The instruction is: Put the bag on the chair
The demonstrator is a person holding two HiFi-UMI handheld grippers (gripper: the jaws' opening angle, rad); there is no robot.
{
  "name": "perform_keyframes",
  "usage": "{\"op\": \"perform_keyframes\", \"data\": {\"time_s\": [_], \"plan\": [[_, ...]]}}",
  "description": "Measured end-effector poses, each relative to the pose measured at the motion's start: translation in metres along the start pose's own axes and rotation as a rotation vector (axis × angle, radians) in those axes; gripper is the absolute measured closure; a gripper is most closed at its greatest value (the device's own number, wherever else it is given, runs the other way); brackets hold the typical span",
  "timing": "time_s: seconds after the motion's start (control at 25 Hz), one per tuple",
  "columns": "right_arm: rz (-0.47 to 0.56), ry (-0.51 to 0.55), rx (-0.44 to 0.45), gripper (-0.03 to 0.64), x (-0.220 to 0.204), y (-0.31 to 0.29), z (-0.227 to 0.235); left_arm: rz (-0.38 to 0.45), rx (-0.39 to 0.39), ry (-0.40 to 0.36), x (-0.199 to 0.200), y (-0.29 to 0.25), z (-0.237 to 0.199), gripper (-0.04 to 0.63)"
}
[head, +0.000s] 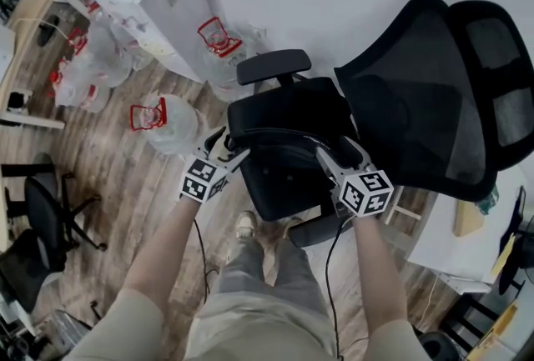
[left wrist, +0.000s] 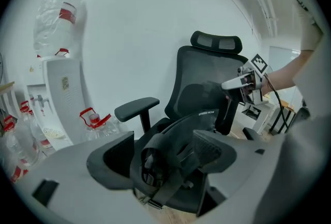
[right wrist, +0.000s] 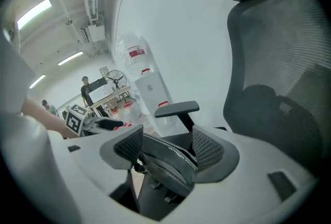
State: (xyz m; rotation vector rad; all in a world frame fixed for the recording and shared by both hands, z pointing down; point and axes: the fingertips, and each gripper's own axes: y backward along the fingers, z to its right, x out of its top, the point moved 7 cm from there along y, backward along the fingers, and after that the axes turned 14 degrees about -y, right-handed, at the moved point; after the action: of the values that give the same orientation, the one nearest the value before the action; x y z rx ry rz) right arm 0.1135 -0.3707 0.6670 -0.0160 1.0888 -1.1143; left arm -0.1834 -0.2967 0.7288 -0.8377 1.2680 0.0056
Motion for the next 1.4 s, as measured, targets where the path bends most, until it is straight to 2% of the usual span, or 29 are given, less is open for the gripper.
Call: {"op": "perform_keyframes", "data": {"time_s": [0.12, 0.24, 0.32, 0.4, 0.56, 0.72, 0.84, 1.04, 1.24, 1.4], "plan": [[0.012, -0.025, 0.023, 0.352, 0.019, 0.019, -0.017, 0.02, 0.014, -0.001, 0.02, 0.015, -0.001, 0.249], [0.068, 0.02, 0.016, 0.457, 0.042, 0.044, -0.038, 0.062, 0.037, -0.004, 0.049, 0.035, -0.002, 0.259], [0.13, 0.076, -0.003, 0.528, 0.059, 0.062, -0.051, 0.088, 0.054, -0.039, 0.07, 0.046, -0.001, 0.26], [0.187, 0.113, -0.011, 0.553, 0.075, 0.08, -0.065, 0.113, 0.061, -0.09, 0.09, 0.057, 0.001, 0.259], [0.272, 0.156, 0.0, 0.566, 0.106, 0.118, -0.098, 0.157, 0.064, -0.166, 0.131, 0.085, 0.007, 0.303], [0.333, 0.224, 0.016, 0.577, 0.133, 0.158, -0.135, 0.233, 0.067, -0.198, 0.172, 0.116, 0.015, 0.36], [0.35, 0.266, 0.023, 0.582, 0.147, 0.184, -0.159, 0.291, 0.074, -0.216, 0.198, 0.139, 0.023, 0.426], [0.367, 0.312, 0.022, 0.589, 0.162, 0.224, -0.193, 0.367, 0.082, -0.241, 0.242, 0.178, 0.034, 0.486], [0.448, 0.371, 0.022, 0.594, 0.18, 0.263, -0.224, 0.415, 0.087, -0.26, 0.286, 0.215, 0.038, 0.528], [0.473, 0.369, 0.032, 0.595, 0.19, 0.29, -0.241, 0.46, 0.087, -0.272, 0.313, 0.243, 0.05, 0.535]]}}
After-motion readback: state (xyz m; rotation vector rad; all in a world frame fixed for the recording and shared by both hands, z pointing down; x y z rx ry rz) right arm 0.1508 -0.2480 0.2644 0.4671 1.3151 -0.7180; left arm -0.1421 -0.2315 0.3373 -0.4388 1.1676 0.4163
